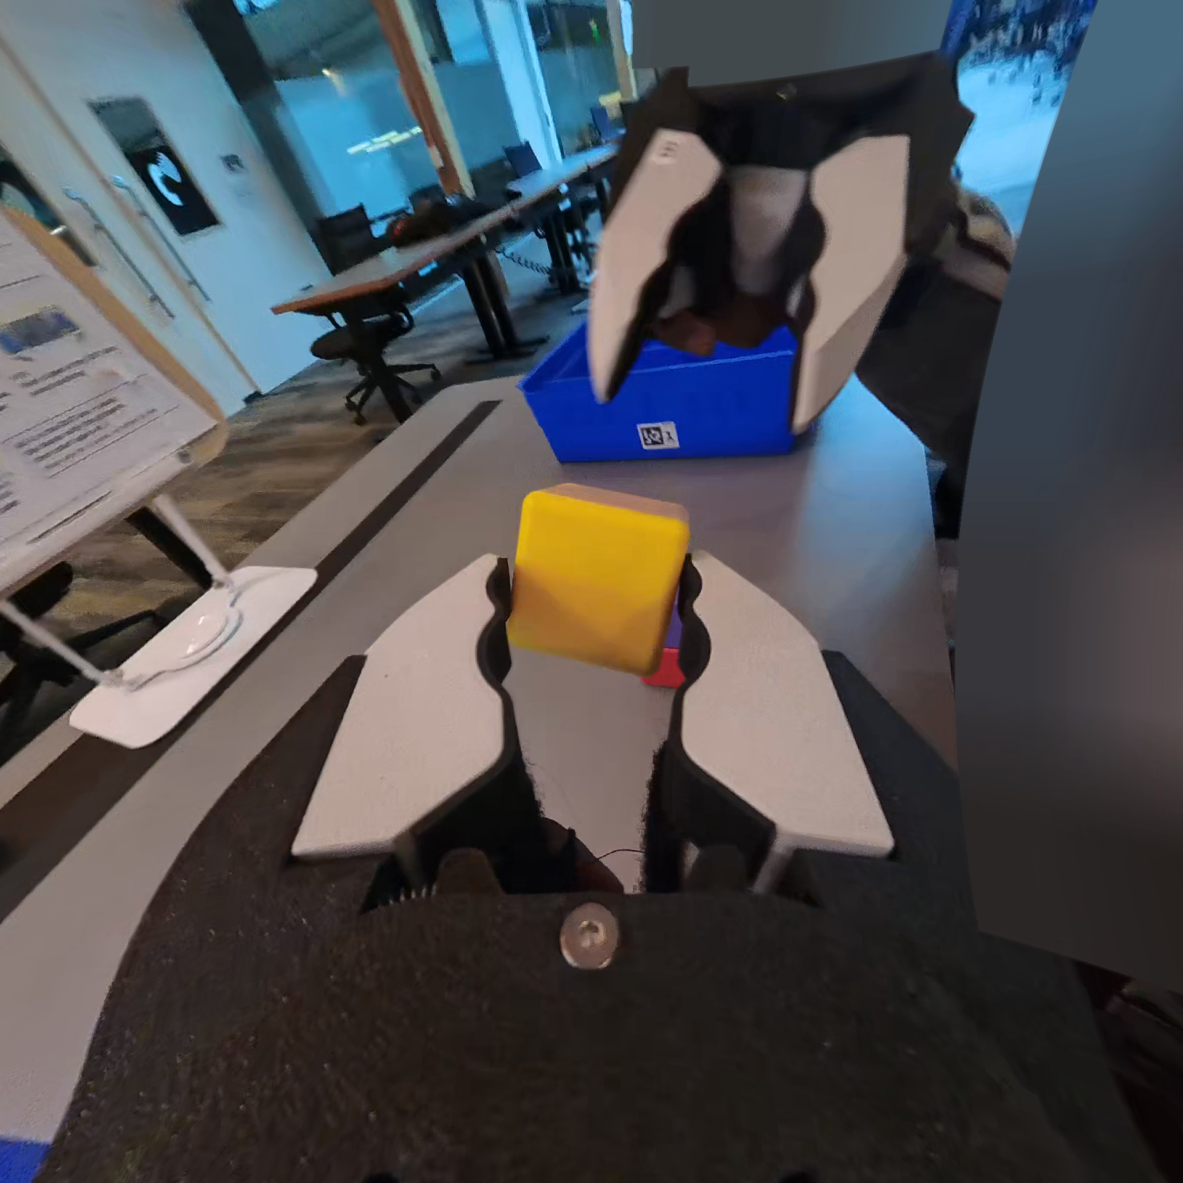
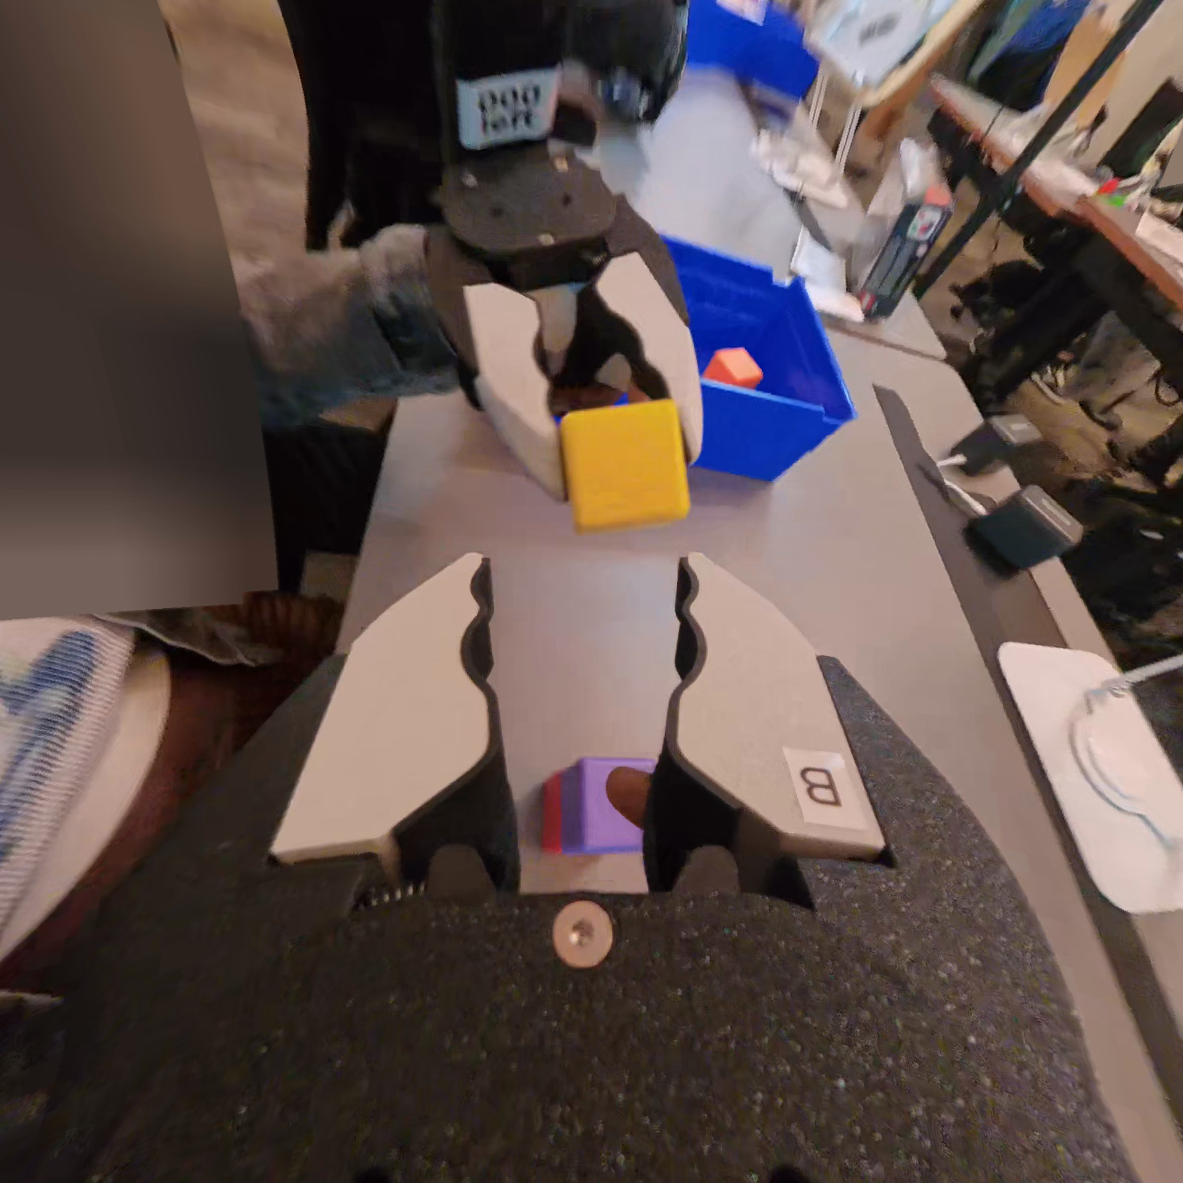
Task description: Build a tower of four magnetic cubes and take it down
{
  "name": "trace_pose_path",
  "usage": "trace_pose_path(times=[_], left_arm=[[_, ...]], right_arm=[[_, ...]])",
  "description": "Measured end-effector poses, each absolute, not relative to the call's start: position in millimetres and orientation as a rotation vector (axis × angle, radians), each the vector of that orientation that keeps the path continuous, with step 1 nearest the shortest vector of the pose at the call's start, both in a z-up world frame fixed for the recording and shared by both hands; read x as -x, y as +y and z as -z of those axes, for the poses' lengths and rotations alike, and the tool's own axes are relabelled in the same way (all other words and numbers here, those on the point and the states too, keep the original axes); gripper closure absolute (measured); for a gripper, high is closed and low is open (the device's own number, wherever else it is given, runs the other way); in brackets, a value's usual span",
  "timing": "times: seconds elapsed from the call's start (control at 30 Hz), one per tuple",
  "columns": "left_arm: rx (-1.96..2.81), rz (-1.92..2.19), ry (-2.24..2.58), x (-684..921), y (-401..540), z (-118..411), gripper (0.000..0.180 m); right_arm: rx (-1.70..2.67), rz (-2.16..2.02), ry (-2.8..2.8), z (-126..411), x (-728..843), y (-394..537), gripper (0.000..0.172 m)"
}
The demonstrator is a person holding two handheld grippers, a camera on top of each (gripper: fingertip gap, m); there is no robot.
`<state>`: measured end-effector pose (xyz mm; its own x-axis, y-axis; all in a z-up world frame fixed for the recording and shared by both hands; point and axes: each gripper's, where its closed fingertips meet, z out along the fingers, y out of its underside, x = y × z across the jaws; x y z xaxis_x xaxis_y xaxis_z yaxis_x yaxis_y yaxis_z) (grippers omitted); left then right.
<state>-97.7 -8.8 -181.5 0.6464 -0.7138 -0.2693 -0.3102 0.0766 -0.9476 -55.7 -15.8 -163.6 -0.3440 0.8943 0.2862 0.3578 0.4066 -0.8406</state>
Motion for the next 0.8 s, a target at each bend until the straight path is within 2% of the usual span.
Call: trace_pose_path(times=[0.17, 0.27, 0.8], left_arm=[[1.514, 0.351, 0.986, 70, -10, 187, 0.131], [1.515, 0.366, 1.007, 65, -13, 189, 0.13], [1.511, 0.416, 1.022, 61, -19, 205, 0.131]], right_arm=[[1.082, -0.688, -2.041, 189, 63, -15, 0.114], [1.069, -0.673, -2.059, 194, 64, -16, 0.126], [0.986, -0.954, -2.047, 195, 58, -27, 0.126]])
